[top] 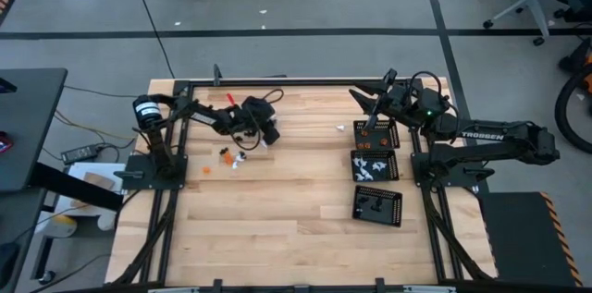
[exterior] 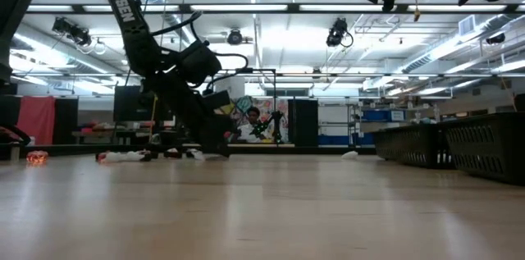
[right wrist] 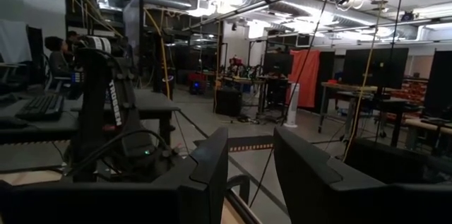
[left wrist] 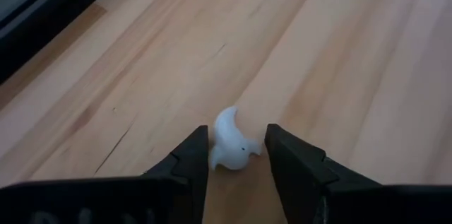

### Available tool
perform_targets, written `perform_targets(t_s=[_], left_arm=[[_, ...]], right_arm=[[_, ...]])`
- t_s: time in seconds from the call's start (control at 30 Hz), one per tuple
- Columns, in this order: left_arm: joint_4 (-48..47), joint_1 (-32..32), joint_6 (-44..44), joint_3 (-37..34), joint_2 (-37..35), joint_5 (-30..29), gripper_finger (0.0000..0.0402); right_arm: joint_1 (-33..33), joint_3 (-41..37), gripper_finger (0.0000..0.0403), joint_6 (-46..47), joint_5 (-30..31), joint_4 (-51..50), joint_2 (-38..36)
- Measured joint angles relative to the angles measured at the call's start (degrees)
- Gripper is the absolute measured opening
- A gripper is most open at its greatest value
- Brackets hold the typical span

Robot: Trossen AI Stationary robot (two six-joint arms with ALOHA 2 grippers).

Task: Sort Halloween decoration
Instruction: Put the white ghost toy into the center black bin

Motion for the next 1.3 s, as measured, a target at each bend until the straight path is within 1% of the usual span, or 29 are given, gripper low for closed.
perform_targets(t_s=[0.23, 0.33, 0.53, 0.67, 0.8, 0.97, 1.1, 1.2, 1.3], left_arm=[[1.2, -0.2, 3.3, -0.2, 0.1, 0.7, 0.0072], [2.4, -0.2, 4.5, -0.2, 0.1, 0.9, 0.0058], [2.5, -0.9, 5.2, -0.4, -0.7, 1.0, 0.0057], [1.7, -2.8, 5.2, -0.6, -2.1, 3.9, 0.0058], [3.3, -5.1, 4.0, -0.5, -2.5, 6.5, 0.0059], [9.1, -9.1, 0.5, -0.5, -2.5, 9.5, 0.0059], [16.1, -12.6, -1.3, -0.4, -2.3, 10.1, 0.0059], [18.7, -14.2, -3.0, 1.8, -0.9, 10.1, 0.0059], [18.2, -15.6, -3.4, 7.3, 1.9, 10.7, 0.0059]], right_arm=[[0.0, 0.0, 0.0119, -0.1, 0.0, 0.0, 0.0], [0.0, 0.0, 0.0119, -0.1, 0.0, 0.0, 0.0], [0.0, 0.0, 0.0119, -0.1, 0.0, -0.1, 0.0], [0.0, 0.0, 0.0119, -0.1, 0.0, -0.1, 0.0], [0.0, 0.0, 0.0119, -0.1, 0.0, -0.1, 0.0], [0.0, 0.0, 0.0119, -0.1, 0.0, 0.0, 0.0], [0.0, 0.0, 0.0119, -0.1, 0.0, 1.1, 0.0], [0.0, 0.0, 0.0119, -0.1, 0.0, 1.7, 0.0], [0.0, 0.0, 0.0119, -0.1, 0.1, 1.7, 0.0]])
